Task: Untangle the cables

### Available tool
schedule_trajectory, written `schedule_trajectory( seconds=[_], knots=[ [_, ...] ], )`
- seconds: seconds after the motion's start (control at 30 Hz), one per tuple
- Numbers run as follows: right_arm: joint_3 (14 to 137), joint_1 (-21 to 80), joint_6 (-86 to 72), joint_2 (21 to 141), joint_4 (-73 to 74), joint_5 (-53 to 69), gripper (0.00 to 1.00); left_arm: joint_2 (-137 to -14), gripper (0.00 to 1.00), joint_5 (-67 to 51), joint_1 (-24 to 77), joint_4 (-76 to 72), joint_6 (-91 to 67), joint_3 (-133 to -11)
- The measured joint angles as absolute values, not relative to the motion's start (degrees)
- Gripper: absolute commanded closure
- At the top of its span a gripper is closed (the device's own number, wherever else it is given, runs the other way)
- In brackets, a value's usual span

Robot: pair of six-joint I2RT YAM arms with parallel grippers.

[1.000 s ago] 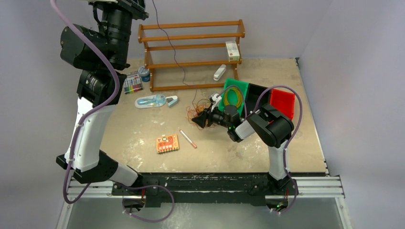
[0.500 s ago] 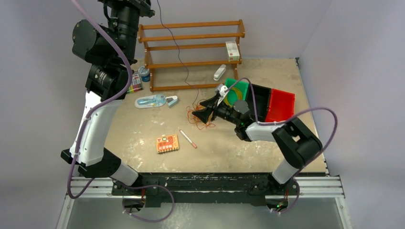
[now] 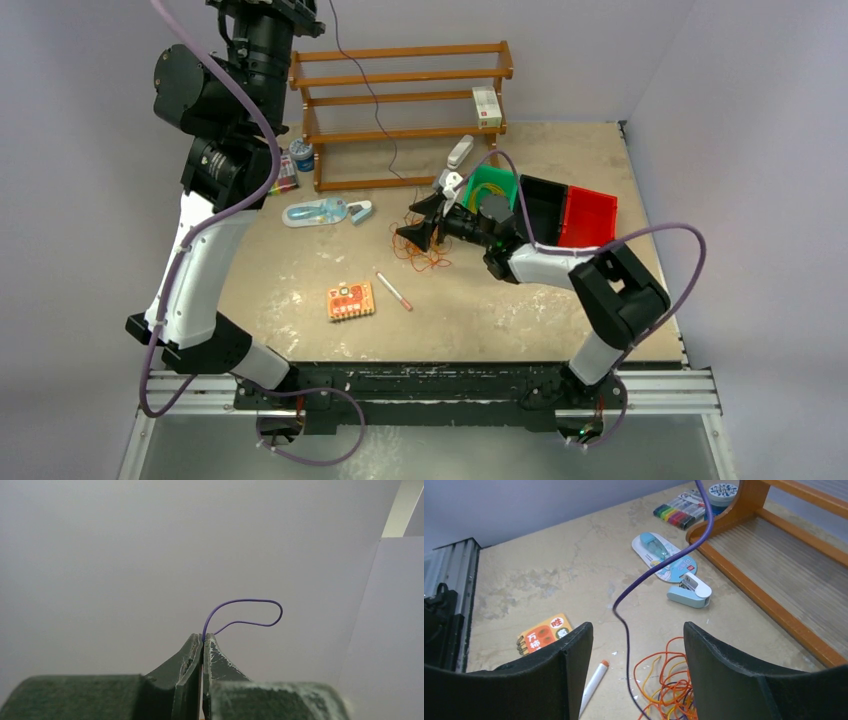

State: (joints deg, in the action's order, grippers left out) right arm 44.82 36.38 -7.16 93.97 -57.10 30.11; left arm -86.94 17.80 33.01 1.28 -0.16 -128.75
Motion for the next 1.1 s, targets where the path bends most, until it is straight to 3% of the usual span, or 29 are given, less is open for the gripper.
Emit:
schedule_trajectory(
  seconds=[0.2, 0.3, 0.37, 0.57, 0.8, 1.1],
  knots=[
    [49.54, 36.38, -5.54, 101.30, -56.82, 31.09, 0.65, -86.67, 1.00, 17.78, 33.01, 1.30, 0.08, -128.27],
    [49.63, 36.38, -5.45, 101.97, -56.27, 30.89, 0.89, -86.32, 1.00, 17.80, 33.01, 1.34, 0.47, -128.11],
    [49.58, 36.36, -5.80, 101.34, -56.27, 30.50, 0.99, -85.71, 1.00, 17.82, 33.01, 1.50, 0.75, -127.52],
    [50.43, 36.25, -7.73, 92.40, -50.94, 29.21, 1.00, -80.07, 1.00, 19.94, 33.01, 0.45, 0.73, -118.69],
    [67.55, 36.25, -3.88, 81.93, -33.58, 21.45, 1.00, -75.99, 1.00, 22.98, 33.01, -0.84, 0.64, -112.40],
    [75.64, 36.21, 0.03, 79.40, -22.33, 17.39, 1.00, -75.11, 1.00, 25.45, 33.01, -1.17, 0.45, -108.62]
  ],
)
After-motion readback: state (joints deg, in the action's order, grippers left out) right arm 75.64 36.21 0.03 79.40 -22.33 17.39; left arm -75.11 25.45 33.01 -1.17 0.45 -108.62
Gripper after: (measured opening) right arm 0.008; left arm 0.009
